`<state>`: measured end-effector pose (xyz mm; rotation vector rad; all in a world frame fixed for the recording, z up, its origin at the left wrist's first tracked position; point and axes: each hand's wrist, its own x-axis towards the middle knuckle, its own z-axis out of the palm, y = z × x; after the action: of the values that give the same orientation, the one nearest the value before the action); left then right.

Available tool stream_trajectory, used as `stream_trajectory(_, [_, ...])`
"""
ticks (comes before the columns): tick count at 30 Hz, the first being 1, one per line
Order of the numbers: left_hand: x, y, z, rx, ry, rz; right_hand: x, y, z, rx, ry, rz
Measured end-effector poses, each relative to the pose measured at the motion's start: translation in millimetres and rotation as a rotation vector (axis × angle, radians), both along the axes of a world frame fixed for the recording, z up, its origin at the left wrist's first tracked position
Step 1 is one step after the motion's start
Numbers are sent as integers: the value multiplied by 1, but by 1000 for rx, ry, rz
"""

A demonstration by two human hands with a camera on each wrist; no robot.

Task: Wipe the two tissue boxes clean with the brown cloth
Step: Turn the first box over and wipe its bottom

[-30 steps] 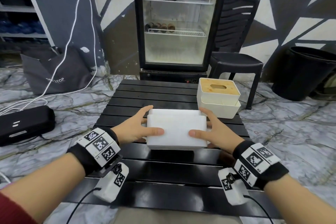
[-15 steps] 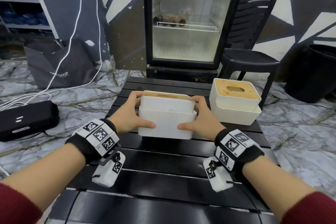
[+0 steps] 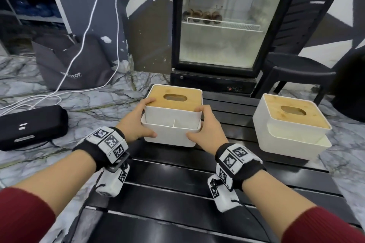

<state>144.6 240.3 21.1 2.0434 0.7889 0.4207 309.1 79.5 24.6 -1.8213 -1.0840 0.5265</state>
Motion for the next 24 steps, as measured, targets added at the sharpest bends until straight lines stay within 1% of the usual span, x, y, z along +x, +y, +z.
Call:
stream_trajectory(7, [-6, 20, -1, 66, 66, 11, -8, 16, -9, 28, -51, 0])
stream_trajectory(12, [-11, 24, 0, -3, 53, -28, -15, 17, -12, 54, -74, -12])
stream_trajectory(16, [-11, 25, -1, -2, 40, -45, -16, 16, -12, 57, -91, -21])
stream_trajectory(22, [-11, 23, 0, 7, 47, -45, -15, 15, -8, 12, -146, 8])
stream_trajectory(24, [-11, 19, 4, 55, 59, -47, -13, 11, -5, -5, -175, 36])
